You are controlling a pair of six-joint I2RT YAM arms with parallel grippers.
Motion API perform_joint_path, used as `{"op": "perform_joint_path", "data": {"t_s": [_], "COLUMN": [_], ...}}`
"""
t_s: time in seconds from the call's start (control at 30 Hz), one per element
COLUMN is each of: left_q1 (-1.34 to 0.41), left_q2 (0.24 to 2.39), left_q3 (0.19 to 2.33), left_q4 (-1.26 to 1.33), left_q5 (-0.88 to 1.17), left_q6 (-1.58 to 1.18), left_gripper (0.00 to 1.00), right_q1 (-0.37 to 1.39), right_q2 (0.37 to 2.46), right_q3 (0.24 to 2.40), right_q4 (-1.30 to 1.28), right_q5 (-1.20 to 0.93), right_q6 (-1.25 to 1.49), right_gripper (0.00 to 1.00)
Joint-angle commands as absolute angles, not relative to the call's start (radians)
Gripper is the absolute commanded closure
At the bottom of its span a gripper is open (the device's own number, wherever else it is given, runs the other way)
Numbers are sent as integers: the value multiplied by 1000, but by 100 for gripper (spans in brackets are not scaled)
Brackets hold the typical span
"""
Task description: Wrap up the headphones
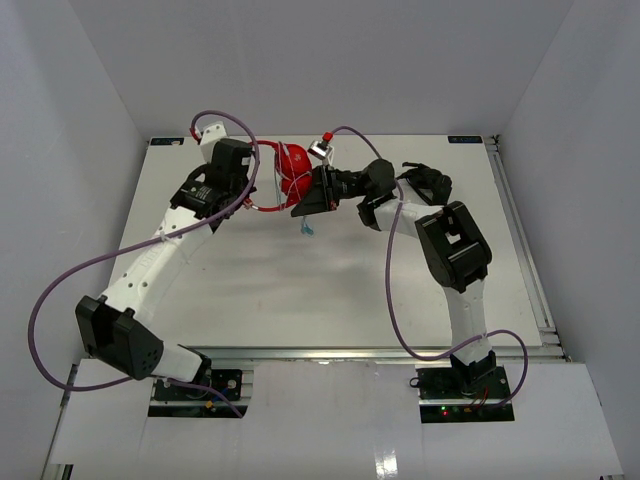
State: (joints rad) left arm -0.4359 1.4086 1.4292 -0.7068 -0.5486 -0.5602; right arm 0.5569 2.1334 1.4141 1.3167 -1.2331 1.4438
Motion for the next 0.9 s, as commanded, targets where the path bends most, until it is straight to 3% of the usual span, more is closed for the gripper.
{"op": "perform_joint_path", "data": {"t_s": [0.0, 0.87], "left_q1": [-425, -420], "left_q2": [1329, 1138], "left_q3": [1438, 1310], "left_q4": [-618, -520], "left_q5": [-570, -551], "left_q6": [-735, -904], "left_gripper": [100, 100], "right_q1": [568, 584], "right_q2": [2094, 2135], "right_q3": [1382, 1327], "right_q4": [1738, 1878], "right_q5": [-1203, -1158], "right_q6": [1364, 1421], "right_gripper": [88, 89]}}
